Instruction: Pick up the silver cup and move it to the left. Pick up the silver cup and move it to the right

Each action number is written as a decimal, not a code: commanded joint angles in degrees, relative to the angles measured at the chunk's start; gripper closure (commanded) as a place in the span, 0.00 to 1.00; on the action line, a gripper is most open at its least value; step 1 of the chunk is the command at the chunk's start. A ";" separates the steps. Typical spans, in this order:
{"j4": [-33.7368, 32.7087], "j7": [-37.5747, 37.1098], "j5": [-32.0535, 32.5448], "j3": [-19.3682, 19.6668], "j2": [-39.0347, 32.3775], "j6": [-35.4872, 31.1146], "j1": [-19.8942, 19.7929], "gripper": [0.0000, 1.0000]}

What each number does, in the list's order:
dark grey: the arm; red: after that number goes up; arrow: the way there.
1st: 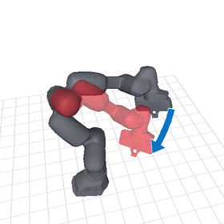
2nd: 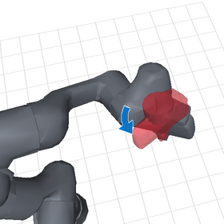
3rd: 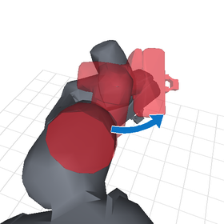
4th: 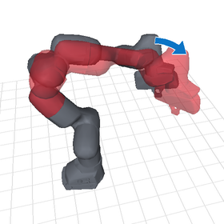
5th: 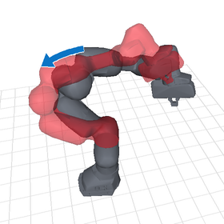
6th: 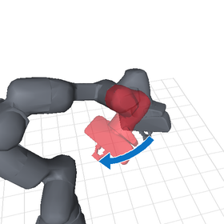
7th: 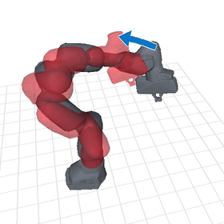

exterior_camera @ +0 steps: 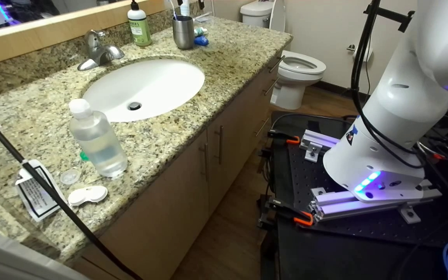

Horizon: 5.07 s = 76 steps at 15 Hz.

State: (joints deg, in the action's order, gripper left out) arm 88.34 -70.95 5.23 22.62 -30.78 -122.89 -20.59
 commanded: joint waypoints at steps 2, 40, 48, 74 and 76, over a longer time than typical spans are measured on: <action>-0.58 0.18 -0.26 0.50 -1.11 0.09 0.03 0.00; 8.64 13.06 6.96 -7.11 18.47 17.06 12.53 0.92; 12.14 8.32 2.74 -14.23 19.14 16.15 18.28 0.98; -29.71 -28.66 -13.22 -16.68 -10.89 20.12 19.71 0.98; -31.68 -30.24 -13.22 -16.52 -14.15 19.26 19.79 0.98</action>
State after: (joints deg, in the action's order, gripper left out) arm 59.11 -99.19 -8.14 5.69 -41.34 -103.23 -0.92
